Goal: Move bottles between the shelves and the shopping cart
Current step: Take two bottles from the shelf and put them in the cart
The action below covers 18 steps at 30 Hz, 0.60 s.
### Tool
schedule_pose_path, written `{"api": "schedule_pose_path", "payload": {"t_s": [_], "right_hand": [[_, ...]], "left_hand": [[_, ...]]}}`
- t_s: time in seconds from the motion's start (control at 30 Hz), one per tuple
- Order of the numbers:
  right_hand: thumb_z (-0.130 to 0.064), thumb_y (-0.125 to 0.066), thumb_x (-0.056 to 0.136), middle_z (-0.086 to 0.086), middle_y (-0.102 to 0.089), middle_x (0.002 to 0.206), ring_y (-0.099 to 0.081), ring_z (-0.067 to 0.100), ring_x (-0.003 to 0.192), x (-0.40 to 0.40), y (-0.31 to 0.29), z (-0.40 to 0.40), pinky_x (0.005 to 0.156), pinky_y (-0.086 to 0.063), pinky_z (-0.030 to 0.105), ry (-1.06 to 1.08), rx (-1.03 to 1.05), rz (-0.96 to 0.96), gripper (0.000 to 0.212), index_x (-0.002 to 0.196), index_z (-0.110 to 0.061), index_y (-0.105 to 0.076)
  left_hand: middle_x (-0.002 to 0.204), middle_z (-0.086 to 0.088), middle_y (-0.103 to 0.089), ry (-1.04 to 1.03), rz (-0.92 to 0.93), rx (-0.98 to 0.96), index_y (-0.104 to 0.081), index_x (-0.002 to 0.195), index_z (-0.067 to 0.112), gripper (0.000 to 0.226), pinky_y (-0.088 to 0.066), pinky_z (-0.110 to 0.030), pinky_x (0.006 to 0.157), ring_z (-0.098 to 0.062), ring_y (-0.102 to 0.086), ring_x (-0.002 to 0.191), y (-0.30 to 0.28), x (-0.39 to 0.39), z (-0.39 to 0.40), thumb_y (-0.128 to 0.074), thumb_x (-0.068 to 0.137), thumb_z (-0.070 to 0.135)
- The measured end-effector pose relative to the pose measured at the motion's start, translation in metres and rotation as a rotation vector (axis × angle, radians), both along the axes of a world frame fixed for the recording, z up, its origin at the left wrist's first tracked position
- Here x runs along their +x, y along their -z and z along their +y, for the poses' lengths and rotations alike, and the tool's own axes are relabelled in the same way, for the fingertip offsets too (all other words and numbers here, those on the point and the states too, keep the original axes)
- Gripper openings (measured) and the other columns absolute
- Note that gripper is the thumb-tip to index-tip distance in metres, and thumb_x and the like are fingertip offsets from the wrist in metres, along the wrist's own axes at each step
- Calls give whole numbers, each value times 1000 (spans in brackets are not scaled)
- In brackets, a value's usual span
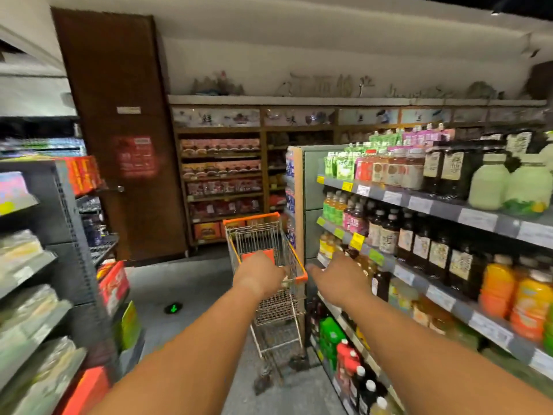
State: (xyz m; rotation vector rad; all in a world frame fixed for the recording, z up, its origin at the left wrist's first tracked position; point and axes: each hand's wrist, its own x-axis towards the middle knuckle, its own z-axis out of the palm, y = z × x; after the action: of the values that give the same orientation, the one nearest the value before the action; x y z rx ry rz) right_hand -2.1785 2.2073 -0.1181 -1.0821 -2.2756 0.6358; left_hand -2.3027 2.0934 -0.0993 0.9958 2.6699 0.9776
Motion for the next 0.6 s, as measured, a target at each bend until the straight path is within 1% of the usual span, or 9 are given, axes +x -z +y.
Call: {"api": "schedule_pose_path", "payload": {"t_s": [0.07, 0.17, 0.2, 0.23, 0.3, 0.37, 0.47, 0.53, 0.6], "right_hand": [[-57, -57, 87, 15, -59, 122, -59, 33, 108, -36, 15, 25, 76, -47, 34, -49, -56, 9, 66, 126, -5, -50], [-55, -56, 85, 12, -62, 109, -61, 30, 94, -84, 32, 65, 78, -51, 37, -95, -99, -28, 57, 115, -7, -54], [-56, -56, 85, 12, -60, 107, -60, 30, 93, -100, 35, 79, 78, -50, 38, -98, -97, -36, 58, 115, -7, -53], [-57, -56, 85, 14, -60, 111, -60, 32, 98, -118, 36, 95, 79, -49, 38, -102, -86, -41, 61, 119, -6, -52], [-57, -56, 87, 14, -59, 121, -59, 34, 107, -153, 38, 124, 79, -46, 37, -117, -73, -60, 66, 127, -5, -48], [-56, -55, 88, 15, -59, 122, -59, 35, 107, -186, 44, 151, 77, -45, 37, -132, -74, -78, 65, 126, -4, -46], [-58, -55, 87, 15, -58, 118, -60, 35, 103, -233, 61, 190, 74, -45, 36, -148, -89, -117, 63, 120, -4, -48], [-56, -57, 86, 15, -60, 113, -60, 34, 99, -266, 75, 217, 71, -44, 35, -152, -89, -154, 58, 112, -5, -48], [-55, -57, 86, 15, -60, 114, -59, 34, 103, -300, 90, 241, 74, -44, 37, -142, -88, -193, 57, 112, -5, -49]], "left_hand": [[104, -6, -72, -19, 36, -46, -69, 105, 17, 35, -51, -32, 77, -26, -66, 95, 13, -31, 22, -61, 89, 47], [108, -7, -71, -59, 12, -93, -70, 108, 15, 35, -52, -34, 83, -27, -65, 99, 28, -73, 63, -62, 90, 44], [105, -8, -70, -75, 0, -95, -70, 103, 14, 33, -52, -34, 84, -27, -65, 98, 31, -86, 76, -62, 90, 43], [100, -7, -69, -91, -15, -82, -69, 95, 14, 28, -52, -34, 82, -28, -65, 96, 34, -100, 90, -63, 90, 41], [85, -4, -64, -114, -55, -58, -61, 77, 18, 23, -49, -31, 73, -28, -64, 88, 41, -128, 116, -63, 90, 38], [82, -1, -63, -146, -107, -43, -62, 82, 19, 21, -46, -29, 68, -25, -63, 83, 48, -156, 141, -64, 88, 39], [87, -1, -66, -176, -142, -9, -63, 90, 18, 24, -49, -30, 70, -22, -64, 82, 63, -202, 180, -66, 86, 41], [93, -3, -69, -166, -147, -20, -65, 98, 16, 27, -52, -31, 72, -23, -64, 84, 77, -236, 208, -64, 86, 40], [98, -2, -69, -158, -160, -32, -64, 105, 17, 31, -49, -31, 72, -22, -63, 86, 96, -272, 234, -65, 86, 41]]}}
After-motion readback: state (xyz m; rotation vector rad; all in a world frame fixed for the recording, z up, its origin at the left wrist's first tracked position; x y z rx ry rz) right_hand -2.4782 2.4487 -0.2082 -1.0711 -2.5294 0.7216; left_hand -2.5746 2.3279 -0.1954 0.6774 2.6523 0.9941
